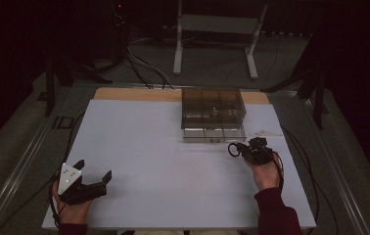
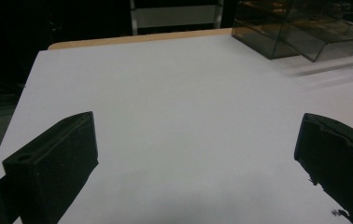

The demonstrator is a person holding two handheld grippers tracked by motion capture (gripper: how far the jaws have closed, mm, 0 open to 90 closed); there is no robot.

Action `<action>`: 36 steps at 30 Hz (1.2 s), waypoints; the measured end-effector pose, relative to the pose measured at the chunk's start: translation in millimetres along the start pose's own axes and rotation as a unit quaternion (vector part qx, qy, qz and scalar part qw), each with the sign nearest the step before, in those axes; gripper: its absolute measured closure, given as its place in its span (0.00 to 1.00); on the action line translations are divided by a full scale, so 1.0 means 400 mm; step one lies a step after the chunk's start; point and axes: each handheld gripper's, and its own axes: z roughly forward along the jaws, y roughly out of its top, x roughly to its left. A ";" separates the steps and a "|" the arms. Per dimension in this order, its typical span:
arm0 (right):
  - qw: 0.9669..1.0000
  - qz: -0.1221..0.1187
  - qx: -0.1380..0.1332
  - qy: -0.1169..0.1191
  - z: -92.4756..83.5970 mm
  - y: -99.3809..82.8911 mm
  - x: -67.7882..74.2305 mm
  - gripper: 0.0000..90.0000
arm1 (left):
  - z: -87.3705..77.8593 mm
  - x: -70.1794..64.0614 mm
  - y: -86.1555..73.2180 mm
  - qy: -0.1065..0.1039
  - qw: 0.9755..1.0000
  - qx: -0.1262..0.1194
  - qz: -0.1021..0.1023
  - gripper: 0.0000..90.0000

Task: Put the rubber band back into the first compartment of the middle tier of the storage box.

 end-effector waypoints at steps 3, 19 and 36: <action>1.000 0.000 -0.004 0.003 -0.003 0.009 0.003 0.98 | 0.002 -0.001 -0.001 -0.004 1.000 0.003 0.000 0.00; 1.000 -0.003 -0.019 0.012 -0.008 0.058 0.024 0.98 | 0.006 -0.004 0.000 -0.003 1.000 0.013 0.013 0.00; 0.999 -0.007 -0.032 0.019 -0.005 0.122 0.051 0.98 | 0.007 -0.003 -0.001 -0.001 1.000 0.014 0.011 0.00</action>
